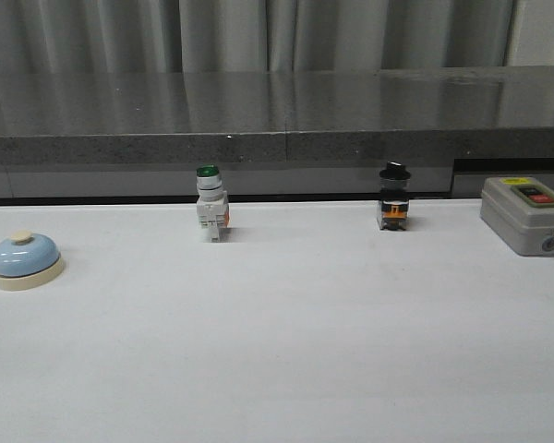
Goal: Place and press bell with both arms
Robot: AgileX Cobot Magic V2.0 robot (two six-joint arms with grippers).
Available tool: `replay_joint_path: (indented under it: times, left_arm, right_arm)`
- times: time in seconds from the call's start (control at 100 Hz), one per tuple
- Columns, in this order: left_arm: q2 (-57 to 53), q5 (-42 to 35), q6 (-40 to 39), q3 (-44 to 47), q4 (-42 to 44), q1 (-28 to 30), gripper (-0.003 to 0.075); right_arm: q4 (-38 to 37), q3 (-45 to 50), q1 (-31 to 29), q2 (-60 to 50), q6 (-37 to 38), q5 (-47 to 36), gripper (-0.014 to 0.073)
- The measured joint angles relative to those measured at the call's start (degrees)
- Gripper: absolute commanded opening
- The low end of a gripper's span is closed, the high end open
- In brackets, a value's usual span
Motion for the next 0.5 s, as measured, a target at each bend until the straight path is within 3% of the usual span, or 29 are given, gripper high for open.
replay_joint_path:
  times: [0.5]
  left_arm:
    - [0.0, -0.1, 0.0, 0.0, 0.0, 0.0, -0.0020]
  right_arm:
    - [0.0, 0.0, 0.0, 0.0, 0.0, 0.0, -0.0060]
